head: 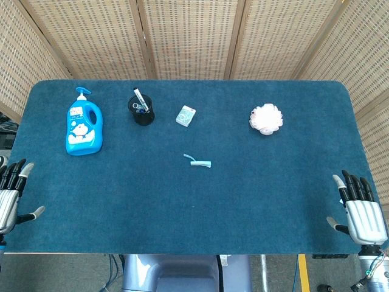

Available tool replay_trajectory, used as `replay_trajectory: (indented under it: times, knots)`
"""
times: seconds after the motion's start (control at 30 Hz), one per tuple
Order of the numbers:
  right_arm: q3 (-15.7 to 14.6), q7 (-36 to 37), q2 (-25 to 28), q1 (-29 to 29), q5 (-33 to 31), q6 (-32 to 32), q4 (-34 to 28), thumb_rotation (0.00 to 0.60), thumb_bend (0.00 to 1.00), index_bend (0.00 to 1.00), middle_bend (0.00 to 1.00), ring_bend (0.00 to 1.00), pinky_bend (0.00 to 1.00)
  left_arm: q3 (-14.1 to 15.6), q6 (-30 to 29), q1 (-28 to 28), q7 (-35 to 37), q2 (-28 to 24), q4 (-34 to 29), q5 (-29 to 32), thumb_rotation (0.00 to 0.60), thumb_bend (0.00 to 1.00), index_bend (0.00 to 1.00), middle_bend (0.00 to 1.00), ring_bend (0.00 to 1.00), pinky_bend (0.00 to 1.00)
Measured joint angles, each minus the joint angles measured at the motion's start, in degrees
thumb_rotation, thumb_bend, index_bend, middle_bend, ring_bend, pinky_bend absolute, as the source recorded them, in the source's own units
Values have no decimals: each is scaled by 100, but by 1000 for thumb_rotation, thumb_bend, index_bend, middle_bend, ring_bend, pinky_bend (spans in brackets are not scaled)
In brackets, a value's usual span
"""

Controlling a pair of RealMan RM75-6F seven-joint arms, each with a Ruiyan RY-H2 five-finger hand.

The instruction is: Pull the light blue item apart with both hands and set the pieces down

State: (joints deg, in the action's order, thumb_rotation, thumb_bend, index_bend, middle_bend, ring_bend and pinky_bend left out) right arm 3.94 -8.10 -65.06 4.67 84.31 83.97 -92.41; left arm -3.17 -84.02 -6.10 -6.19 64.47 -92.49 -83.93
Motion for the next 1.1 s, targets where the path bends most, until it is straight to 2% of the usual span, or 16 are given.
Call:
replay_trajectory:
  times: [0.33,0.5,0.63,0.77,0.93,1.1]
  knots:
    - [-19,-14,-26,58,46,-91,-10,600,0,0,0,0,0,3,-9,6,-62,18,-25,25,600,0,0,0,0,0]
    - [-18,-34,-35,275,155,-366,-158,600,0,0,0,0,0,-26,18,-5,-68,22,-25,93,600,0,0,0,0,0]
    - [129,-13,-102,658,276,-646,-244,600,0,11,0,0,0,-57,75,-31,-84,34,-15,175,600,0,0,0,0,0]
    - [380,62,-203,1107,224,-1086,-313,600,0,88,0,0,0,-90,99,-40,-93,39,-16,260,600,0,0,0,0,0]
    - [745,4,-474,1677,-388,-1836,-373,600,3,135,0,0,0,-140,110,-47,-86,39,-24,352,600,0,0,0,0,0]
    - [1039,-279,-865,2232,-1387,-2502,-412,600,106,252,0,0,0,-150,160,-61,-84,47,-8,407,600,0,0,0,0,0]
